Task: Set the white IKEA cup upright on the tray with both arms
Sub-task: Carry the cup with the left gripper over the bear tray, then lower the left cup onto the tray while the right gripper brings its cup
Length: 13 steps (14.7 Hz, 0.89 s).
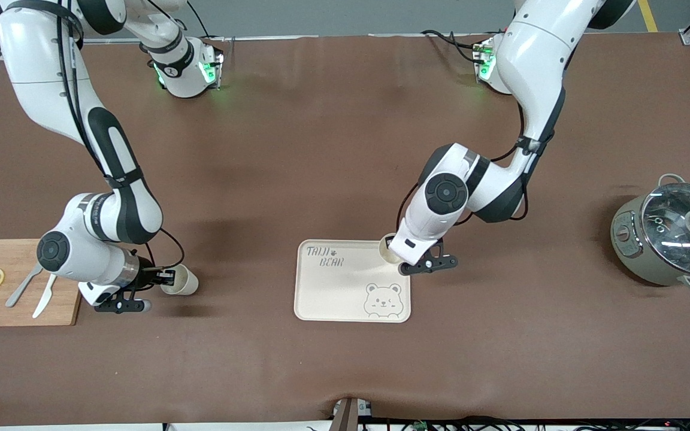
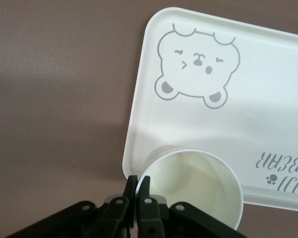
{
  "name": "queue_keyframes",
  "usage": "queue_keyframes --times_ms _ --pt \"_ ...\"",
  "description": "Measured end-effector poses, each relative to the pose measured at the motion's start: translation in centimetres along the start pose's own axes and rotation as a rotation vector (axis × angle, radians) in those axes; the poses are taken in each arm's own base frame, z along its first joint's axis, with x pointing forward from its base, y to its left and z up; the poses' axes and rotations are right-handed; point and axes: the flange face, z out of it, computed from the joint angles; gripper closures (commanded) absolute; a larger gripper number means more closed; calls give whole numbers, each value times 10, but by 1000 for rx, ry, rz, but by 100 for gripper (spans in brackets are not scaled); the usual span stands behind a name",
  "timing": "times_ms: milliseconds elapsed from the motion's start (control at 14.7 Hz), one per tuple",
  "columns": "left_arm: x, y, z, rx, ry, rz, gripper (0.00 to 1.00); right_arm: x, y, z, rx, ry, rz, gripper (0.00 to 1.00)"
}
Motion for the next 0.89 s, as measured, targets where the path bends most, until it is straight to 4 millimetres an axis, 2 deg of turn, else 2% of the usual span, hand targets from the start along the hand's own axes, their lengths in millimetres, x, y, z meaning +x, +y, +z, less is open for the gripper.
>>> queue_keyframes --times_ms 682,886 --pt "11 9 4 -2 43 18 100 2 -3 -3 2 7 9 100" --pt "15 11 8 -16 80 0 100 6 -23 -10 10 -2 51 100"
